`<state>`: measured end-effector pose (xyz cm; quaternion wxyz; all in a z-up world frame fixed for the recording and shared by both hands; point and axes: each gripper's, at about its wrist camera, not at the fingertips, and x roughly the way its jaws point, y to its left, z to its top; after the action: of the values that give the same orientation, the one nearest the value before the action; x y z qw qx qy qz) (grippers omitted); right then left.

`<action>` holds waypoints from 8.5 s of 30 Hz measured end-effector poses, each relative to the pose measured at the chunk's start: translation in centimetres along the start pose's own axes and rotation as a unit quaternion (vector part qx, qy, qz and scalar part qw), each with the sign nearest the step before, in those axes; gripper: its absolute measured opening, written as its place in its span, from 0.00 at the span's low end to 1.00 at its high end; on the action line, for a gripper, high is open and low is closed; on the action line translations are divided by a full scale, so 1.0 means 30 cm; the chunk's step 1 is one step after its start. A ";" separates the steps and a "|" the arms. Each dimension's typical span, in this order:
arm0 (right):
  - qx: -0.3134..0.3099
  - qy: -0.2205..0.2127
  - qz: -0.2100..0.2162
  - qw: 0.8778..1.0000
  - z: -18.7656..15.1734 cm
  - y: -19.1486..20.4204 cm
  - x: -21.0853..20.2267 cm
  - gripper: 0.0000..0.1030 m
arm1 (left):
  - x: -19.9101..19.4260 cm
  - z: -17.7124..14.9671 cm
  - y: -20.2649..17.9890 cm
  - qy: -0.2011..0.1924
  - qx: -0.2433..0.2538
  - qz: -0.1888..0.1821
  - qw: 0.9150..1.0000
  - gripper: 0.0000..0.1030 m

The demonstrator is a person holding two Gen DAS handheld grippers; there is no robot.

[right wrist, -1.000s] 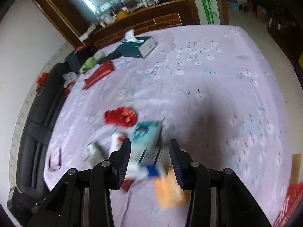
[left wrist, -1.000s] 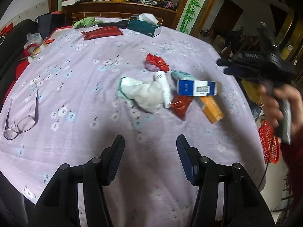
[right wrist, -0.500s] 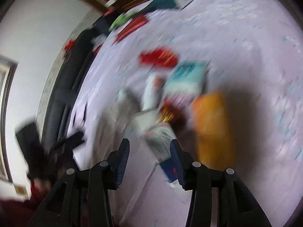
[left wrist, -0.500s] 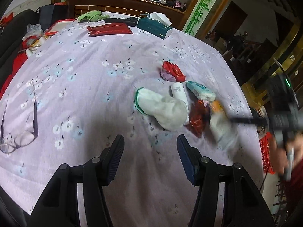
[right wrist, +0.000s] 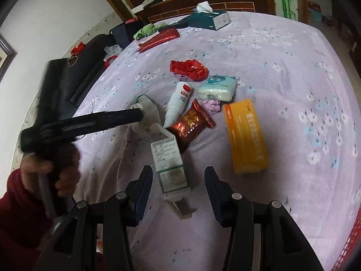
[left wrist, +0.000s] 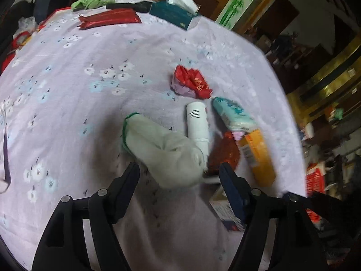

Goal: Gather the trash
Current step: 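Grasp the white medicine box with the right tool while the left tool grasps the white glove, then lift the medicine box and glove above the table with both tools, then carry the box and glove over the red wastebasket and open both tools, then move both open tools back over the remaining trash on the table, then grasp the orange box with the right tool while the left tool grasps the red snack packet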

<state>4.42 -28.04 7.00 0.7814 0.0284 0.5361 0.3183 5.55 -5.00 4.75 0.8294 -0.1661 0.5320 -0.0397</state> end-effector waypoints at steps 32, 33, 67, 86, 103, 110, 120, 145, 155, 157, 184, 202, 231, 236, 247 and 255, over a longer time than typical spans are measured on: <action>0.065 -0.049 -0.092 0.992 -0.200 0.108 -0.006 0.38 | -0.231 -0.387 -0.121 -0.103 0.102 0.064 0.987 0.23; 0.077 -0.051 -0.097 0.991 -0.224 0.101 -0.024 0.38 | -0.230 -0.394 -0.137 -0.103 0.108 0.063 0.987 0.23; 0.166 -0.130 -0.150 0.966 -0.460 -0.063 -0.351 0.38 | -0.230 -0.517 -0.557 -0.114 0.245 0.034 0.962 0.23; 0.162 -0.116 -0.144 0.969 -0.459 -0.068 -0.336 0.38 | -0.228 -0.540 -0.559 -0.111 0.245 0.046 0.962 0.23; 0.177 -0.118 -0.149 0.966 -0.489 -0.080 -0.355 0.38 | -0.208 -0.553 -0.586 -0.103 0.260 0.040 0.959 0.23; 0.185 -0.119 -0.153 0.963 -0.502 -0.093 -0.366 0.38 | -0.194 -0.560 -0.605 -0.099 0.265 0.036 0.959 0.23; 0.196 -0.122 -0.159 0.960 -0.524 -0.118 -0.387 0.38 | -0.172 -0.569 -0.642 -0.094 0.275 0.027 0.957 0.23; 0.328 -0.205 -0.193 0.902 -0.655 -0.437 -0.699 0.39 | -0.143 -0.558 -1.037 -0.060 0.383 -0.108 0.915 0.24; 0.400 -0.254 -0.214 0.854 -0.765 -0.655 -0.921 0.39 | -0.060 -0.526 -1.352 -0.020 0.400 -0.176 0.899 0.24; 0.401 -0.256 -0.216 0.852 -0.767 -0.685 -0.943 0.39 | -0.037 -0.523 -1.395 -0.015 0.406 -0.180 0.896 0.24; 0.341 -0.191 -0.137 0.910 -0.622 -0.695 -0.774 0.43 | -0.017 -0.524 -1.225 -0.012 0.341 -0.113 0.933 0.55; 0.224 -0.119 -0.096 0.963 -0.405 -0.308 -0.424 0.48 | -0.169 -0.490 -0.598 -0.034 0.195 -0.043 0.979 0.55; 0.040 -0.006 -0.218 0.975 0.132 -0.135 0.202 0.52 | -0.323 -0.329 -0.083 -0.063 0.157 0.009 0.986 0.57; 0.072 -0.003 -0.189 0.979 0.084 -0.165 0.155 0.51 | -0.246 -0.269 -0.145 -0.046 0.186 -0.007 0.981 0.57; 0.145 -0.029 -0.158 0.976 -0.161 -0.129 -0.055 0.51 | 0.004 -0.106 -0.270 -0.004 0.234 -0.028 0.972 0.53; 0.198 -0.063 -0.160 0.965 -0.301 -0.082 -0.211 0.52 | 0.166 -0.034 -0.309 0.028 0.251 -0.010 0.967 0.43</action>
<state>-3.56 -36.01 7.43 0.8328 0.1164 0.5360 0.0741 7.81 -15.16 2.98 0.8288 0.0433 0.5263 -0.1851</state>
